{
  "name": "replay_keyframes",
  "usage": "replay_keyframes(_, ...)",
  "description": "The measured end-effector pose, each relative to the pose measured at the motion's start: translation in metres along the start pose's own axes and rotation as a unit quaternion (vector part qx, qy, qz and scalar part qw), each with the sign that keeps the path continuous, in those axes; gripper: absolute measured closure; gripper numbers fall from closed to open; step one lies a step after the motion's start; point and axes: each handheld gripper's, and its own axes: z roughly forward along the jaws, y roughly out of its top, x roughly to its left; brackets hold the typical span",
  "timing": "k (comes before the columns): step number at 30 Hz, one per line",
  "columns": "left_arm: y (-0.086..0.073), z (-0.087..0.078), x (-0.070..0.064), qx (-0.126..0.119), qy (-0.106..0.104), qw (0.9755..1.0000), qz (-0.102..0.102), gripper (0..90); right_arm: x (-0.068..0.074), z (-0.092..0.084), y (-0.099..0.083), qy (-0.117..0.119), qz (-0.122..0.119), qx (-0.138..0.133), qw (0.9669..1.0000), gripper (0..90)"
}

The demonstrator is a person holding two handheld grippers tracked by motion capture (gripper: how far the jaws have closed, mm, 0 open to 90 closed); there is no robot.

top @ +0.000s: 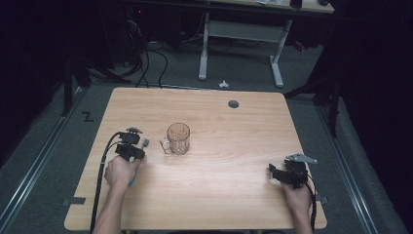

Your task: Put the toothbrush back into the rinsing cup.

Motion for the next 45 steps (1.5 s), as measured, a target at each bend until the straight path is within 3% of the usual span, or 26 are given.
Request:
replay_keyframes(29,-0.001,0.000,0.002,-0.003,0.000,1.0000,0.004,79.0,0.000,0.000,0.000,0.000,0.000,0.000,1.0000,31.0)
replay_keyframes(45,-0.003,-0.022,0.005,-0.028,-0.005,0.9996,0.005,79.2,0.000,0.000,0.000,0.000,0.000,0.000,1.0000,31.1)
